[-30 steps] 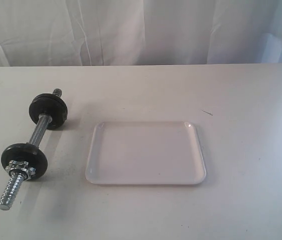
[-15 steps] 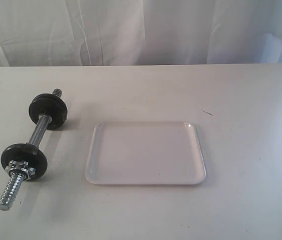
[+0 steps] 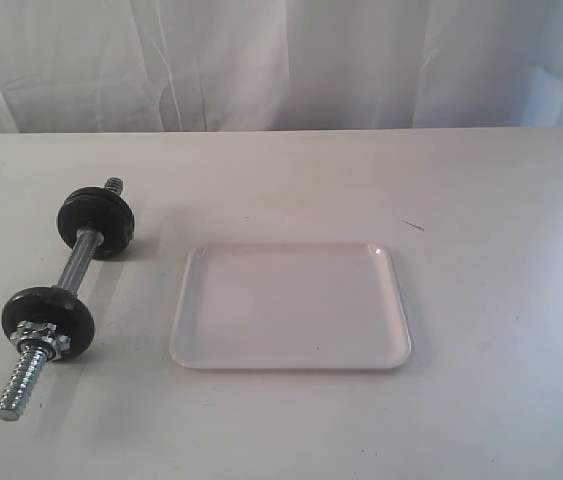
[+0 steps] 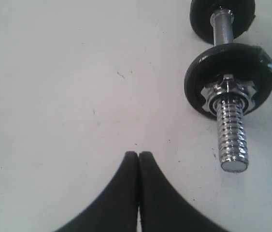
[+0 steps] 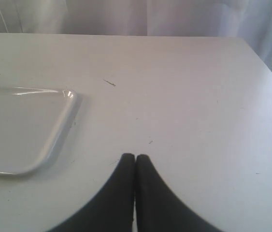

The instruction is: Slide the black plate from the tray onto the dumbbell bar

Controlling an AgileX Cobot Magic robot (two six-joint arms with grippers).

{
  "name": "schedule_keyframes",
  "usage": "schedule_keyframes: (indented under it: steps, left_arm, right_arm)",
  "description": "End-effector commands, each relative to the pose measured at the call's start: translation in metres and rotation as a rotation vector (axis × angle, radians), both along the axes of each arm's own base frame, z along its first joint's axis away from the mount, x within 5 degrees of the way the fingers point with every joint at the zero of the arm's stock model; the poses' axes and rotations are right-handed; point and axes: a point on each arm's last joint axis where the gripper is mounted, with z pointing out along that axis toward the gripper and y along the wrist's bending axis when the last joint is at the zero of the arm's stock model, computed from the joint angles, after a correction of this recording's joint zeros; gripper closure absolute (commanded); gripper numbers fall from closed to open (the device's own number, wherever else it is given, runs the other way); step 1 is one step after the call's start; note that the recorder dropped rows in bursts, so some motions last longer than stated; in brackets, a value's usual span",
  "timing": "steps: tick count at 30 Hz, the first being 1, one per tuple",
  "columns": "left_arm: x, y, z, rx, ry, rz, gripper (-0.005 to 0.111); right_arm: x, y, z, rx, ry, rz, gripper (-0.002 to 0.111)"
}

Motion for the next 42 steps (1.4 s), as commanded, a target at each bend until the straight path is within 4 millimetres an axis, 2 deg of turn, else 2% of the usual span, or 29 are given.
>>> schedule_keyframes:
  steps: [1, 3, 42]
  left_arm:
    - [0.003, 0.0025, 0.0031, 0.003, -0.078, 0.029, 0.107]
    - [0.0042, 0.0035, 0.0064, 0.008, -0.116, 0.038, 0.107]
    - [0.0041, 0.0034, 0.0061, 0.008, -0.112, 0.037, 0.107]
  right_arm:
    - [0.0, -0.0005, -0.0006, -0.003, -0.01, -0.006, 0.108]
    - [0.0, -0.0005, -0.0006, -0.003, -0.01, -0.006, 0.108]
    - [0.0, -0.0004, -0.0005, -0.008, -0.011, -0.003, 0.108]
